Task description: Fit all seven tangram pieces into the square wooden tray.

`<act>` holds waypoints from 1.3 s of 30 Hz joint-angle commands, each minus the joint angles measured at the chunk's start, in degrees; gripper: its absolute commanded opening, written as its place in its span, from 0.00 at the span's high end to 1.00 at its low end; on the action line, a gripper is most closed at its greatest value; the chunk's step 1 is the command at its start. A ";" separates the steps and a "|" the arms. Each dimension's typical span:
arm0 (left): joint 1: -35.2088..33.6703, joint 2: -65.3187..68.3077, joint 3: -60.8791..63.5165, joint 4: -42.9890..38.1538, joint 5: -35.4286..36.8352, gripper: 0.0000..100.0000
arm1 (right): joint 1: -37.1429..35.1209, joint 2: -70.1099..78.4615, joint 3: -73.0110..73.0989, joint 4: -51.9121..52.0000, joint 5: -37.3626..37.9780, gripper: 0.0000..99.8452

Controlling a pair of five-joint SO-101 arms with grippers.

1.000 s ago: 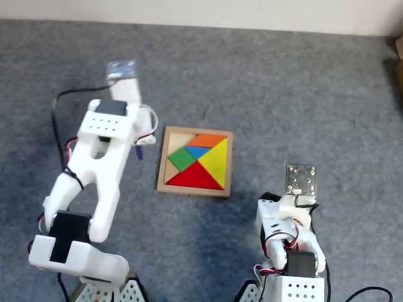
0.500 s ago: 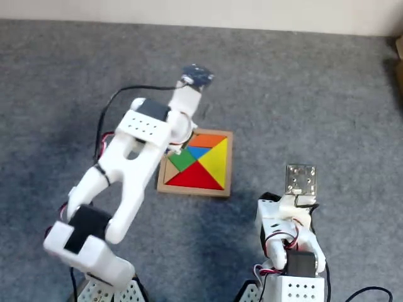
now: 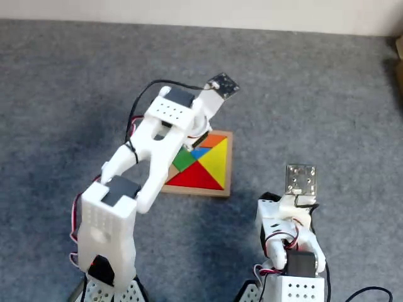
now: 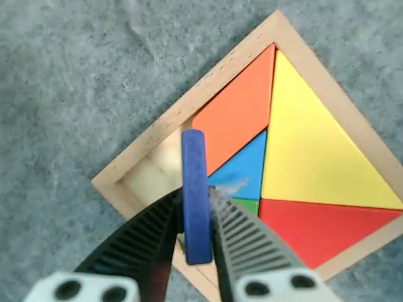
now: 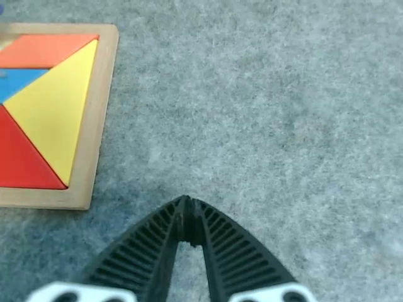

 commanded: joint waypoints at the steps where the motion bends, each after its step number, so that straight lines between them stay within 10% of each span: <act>1: 0.48 2.51 -6.20 2.20 -0.35 0.88 | 0.66 -0.31 5.85 -1.36 -0.53 0.99; 39: -6.11 3.12 -28.79 21.71 0.00 0.99 | 0.66 -0.31 5.85 -1.45 -0.53 0.99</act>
